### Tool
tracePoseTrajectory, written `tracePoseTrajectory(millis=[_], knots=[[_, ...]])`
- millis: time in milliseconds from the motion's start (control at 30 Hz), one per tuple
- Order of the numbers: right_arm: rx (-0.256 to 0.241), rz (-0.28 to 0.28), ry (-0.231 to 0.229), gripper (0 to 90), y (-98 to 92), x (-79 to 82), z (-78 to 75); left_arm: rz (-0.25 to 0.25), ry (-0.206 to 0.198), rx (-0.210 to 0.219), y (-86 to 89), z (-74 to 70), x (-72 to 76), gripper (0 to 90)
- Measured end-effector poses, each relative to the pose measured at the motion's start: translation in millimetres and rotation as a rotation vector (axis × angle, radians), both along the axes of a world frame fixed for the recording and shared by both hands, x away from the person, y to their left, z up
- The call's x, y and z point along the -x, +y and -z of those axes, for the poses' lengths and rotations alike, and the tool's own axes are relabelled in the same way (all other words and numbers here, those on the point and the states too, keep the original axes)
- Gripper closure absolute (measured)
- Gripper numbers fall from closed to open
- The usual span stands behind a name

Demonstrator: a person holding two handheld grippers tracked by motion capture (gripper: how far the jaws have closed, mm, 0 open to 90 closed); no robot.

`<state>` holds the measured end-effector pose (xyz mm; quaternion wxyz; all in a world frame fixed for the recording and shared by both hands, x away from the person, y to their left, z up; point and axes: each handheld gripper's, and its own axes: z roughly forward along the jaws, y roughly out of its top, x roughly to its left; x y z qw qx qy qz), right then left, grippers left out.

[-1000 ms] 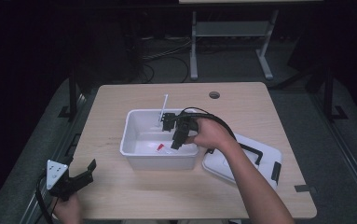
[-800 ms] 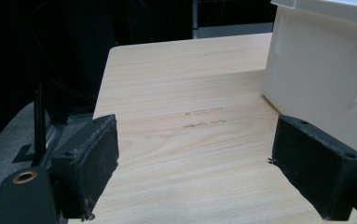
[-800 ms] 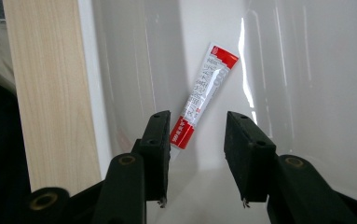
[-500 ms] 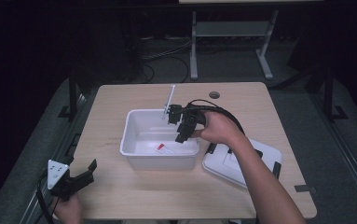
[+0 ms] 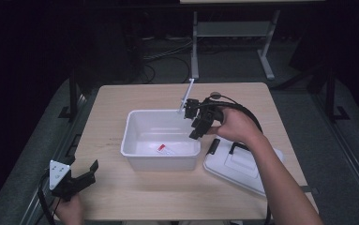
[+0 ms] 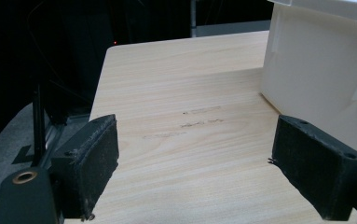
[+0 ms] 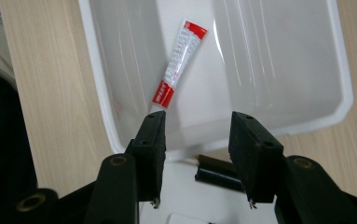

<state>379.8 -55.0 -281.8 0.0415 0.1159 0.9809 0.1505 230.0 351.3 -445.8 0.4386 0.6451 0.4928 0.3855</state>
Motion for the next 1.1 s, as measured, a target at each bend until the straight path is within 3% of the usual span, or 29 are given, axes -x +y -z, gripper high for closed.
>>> tracePoseTrajectory(millis=[567, 1100], knots=[[-0.014, 0.087, -0.009, 51.1, -50.7, 3.7, 4.0, -0.001, 0.001, -0.006, -0.3, 0.0, -0.1, 13.8], [-0.025, 0.17, 0.017, 49.0, -93.8, 1.7, 28.0, 0.0, 0.002, -0.008, -1.2, -0.1, 0.0, 13.8]])
